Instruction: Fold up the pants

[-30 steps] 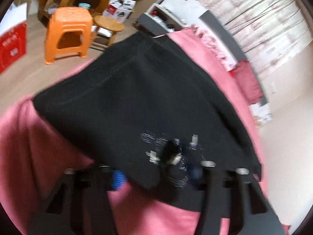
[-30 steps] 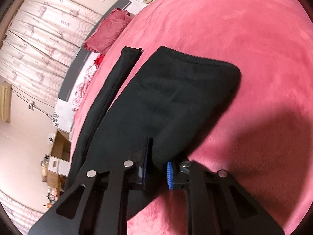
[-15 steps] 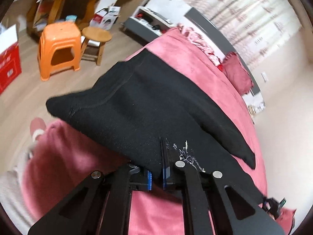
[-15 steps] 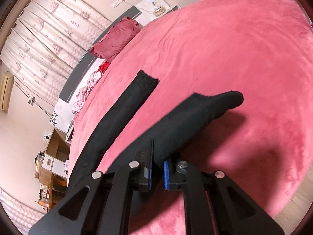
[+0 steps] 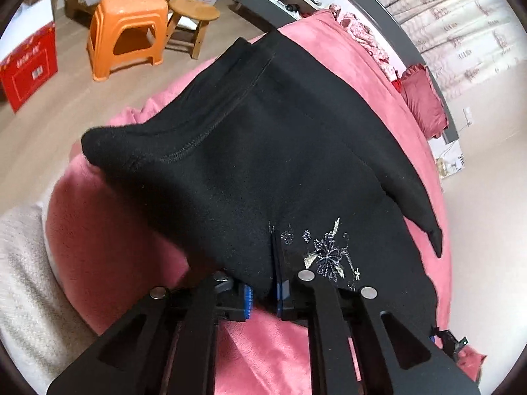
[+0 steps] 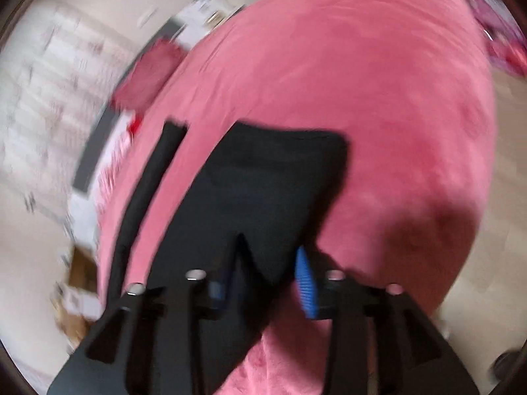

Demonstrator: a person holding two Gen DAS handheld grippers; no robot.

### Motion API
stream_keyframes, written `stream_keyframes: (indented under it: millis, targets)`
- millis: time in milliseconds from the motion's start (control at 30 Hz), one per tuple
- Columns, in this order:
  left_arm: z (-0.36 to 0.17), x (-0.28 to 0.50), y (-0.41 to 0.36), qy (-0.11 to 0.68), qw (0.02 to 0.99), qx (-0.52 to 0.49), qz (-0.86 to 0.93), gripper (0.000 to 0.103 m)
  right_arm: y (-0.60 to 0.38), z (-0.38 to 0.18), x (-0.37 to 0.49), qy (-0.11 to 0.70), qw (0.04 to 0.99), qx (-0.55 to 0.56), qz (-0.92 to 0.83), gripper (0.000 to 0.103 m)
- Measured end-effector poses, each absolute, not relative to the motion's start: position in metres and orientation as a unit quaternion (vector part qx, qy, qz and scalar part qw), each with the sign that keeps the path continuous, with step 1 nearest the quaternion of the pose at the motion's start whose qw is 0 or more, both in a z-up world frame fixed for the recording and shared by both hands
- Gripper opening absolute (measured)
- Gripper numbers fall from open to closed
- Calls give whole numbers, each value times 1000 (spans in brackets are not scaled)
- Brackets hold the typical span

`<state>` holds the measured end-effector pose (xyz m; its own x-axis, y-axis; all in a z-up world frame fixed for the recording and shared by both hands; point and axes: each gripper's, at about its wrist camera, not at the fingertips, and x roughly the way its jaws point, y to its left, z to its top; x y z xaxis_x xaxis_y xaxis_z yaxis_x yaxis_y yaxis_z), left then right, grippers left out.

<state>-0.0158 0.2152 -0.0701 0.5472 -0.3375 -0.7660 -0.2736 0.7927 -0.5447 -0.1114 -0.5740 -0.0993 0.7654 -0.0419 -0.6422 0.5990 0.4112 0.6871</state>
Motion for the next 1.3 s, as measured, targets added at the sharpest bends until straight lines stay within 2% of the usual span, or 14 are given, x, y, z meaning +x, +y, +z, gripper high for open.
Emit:
stream_keyframes:
  millis: [67, 133, 200, 233, 300, 500, 567, 633, 733, 800, 933, 1067, 1200, 1300]
  targets:
    - [-66, -18, 217, 471, 823, -319, -9, 20, -581, -101, -126, 255, 784, 521, -221, 46]
    - [-59, -24, 225, 456, 831, -319, 18, 39, -583, -101, -131, 252, 783, 522, -226, 46]
    - [-50, -35, 237, 419, 844, -331, 51, 50, -582, -98, -136, 253, 782, 517, -240, 47]
    - [-45, -38, 242, 405, 849, -334, 67, 58, -582, -95, -138, 252, 781, 512, -255, 51]
    - [-32, -49, 250, 370, 863, -327, 108, 66, -577, -88, -141, 251, 778, 503, -279, 56]
    - [-1, -52, 235, 311, 902, -271, 125, 66, -562, -60, -142, 231, 802, 446, -323, 59]
    - [10, -48, 218, 297, 920, -235, 104, 72, -549, -43, -128, 230, 834, 400, -303, 59]
    - [14, -34, 194, 296, 933, -194, 64, 77, -535, -32, -105, 242, 862, 367, -250, 53]
    - [5, -9, 164, 323, 933, -161, 3, 83, -513, -29, -72, 286, 883, 321, -186, 41]
    - [-9, 12, 143, 348, 924, -153, -32, 83, -499, -31, -48, 309, 891, 291, -158, 37]
    - [-44, 59, 109, 407, 897, -161, -65, 83, -491, -43, -15, 346, 885, 272, -152, 37]
    - [-63, 87, 95, 423, 891, -157, -51, 83, -508, -63, -8, 363, 862, 306, -178, 37]
    - [-82, 93, 90, 434, 893, -118, -32, 83, -534, -73, -7, 372, 850, 307, -211, 12]
    - [-93, 85, 77, 419, 906, -32, -48, 85, -549, -72, -5, 374, 849, 284, -244, 2]
